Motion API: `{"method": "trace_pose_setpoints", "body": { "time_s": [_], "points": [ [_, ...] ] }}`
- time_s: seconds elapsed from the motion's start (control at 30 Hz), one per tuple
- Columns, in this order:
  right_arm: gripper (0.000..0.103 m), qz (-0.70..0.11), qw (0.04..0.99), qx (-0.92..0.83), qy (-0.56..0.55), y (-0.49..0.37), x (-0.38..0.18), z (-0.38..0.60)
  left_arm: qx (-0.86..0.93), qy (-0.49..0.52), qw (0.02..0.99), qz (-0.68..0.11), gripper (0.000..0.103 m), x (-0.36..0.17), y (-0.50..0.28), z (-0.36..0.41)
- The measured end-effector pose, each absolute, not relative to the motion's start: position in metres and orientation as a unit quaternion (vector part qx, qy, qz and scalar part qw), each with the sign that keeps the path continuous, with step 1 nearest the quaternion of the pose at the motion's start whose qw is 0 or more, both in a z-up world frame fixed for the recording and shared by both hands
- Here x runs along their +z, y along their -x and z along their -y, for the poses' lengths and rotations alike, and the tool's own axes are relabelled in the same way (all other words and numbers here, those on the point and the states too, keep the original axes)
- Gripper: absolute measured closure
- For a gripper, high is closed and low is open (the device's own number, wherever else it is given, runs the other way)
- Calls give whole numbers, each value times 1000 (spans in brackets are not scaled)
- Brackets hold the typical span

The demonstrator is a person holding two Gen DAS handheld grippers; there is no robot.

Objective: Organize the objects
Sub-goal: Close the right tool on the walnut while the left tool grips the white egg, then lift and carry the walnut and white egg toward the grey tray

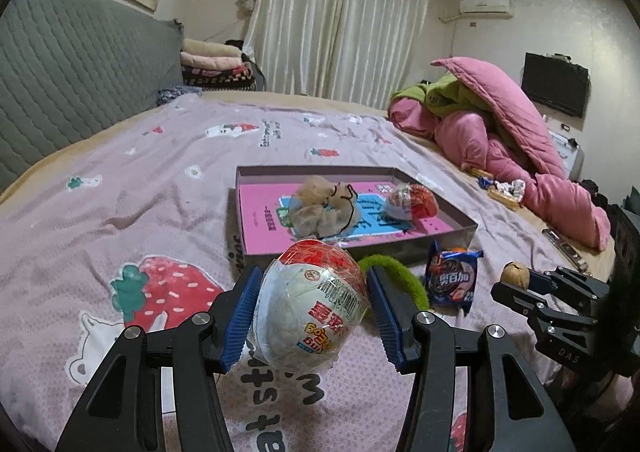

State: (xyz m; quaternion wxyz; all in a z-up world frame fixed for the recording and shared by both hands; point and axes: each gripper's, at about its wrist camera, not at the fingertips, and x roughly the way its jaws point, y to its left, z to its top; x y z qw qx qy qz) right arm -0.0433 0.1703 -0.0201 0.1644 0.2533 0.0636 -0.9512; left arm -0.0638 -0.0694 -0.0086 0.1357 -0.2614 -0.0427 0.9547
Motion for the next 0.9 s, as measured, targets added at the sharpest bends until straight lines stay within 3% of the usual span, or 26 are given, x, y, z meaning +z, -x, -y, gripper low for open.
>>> {"method": "trace_pose_setpoints", "body": {
  "time_s": [0.9],
  "points": [
    [70, -56, 163, -959, -226, 45, -6, -176, 966, 224, 132, 19, 47, 5, 59, 56]
  ]
}}
